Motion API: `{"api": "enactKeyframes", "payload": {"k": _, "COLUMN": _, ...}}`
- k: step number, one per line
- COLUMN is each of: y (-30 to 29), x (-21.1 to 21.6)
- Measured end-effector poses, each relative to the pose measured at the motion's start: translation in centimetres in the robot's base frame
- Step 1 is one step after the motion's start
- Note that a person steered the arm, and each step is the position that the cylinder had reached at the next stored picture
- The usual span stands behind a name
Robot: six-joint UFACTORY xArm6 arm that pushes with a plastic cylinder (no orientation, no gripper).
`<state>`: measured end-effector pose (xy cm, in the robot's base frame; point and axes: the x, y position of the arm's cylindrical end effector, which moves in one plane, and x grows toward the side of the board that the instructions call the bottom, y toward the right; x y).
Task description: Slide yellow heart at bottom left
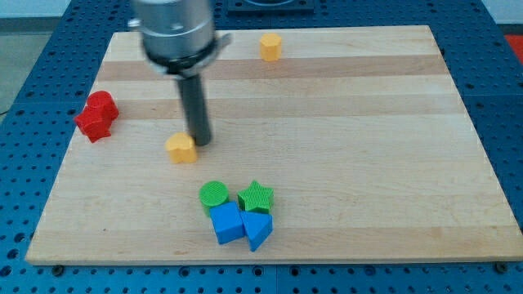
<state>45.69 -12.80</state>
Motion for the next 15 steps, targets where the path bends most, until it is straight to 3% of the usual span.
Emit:
{"api": "enactKeyframes", "payload": {"k": 3, "y": -1.0, "x": 1.9}}
{"api": "enactKeyframes", "payload": {"k": 5, "y": -8.0, "x": 6.1}}
{"api": "enactKeyframes", "payload": {"k": 7, "y": -2.1, "x": 6.4}}
{"api": "enactKeyframes", "payload": {"k": 9, "y": -8.5, "x": 12.0}}
{"api": "enactKeyframes", "payload": {"k": 11, "y": -2.1, "x": 9.6}}
{"api": "enactKeyframes", "payload": {"k": 12, "y": -3.1, "x": 7.2}}
{"api": "enactKeyframes", "payload": {"k": 14, "y": -11.8, "x": 8.9}}
{"api": "enactKeyframes", "payload": {"k": 15, "y": -11.8, "x": 8.6}}
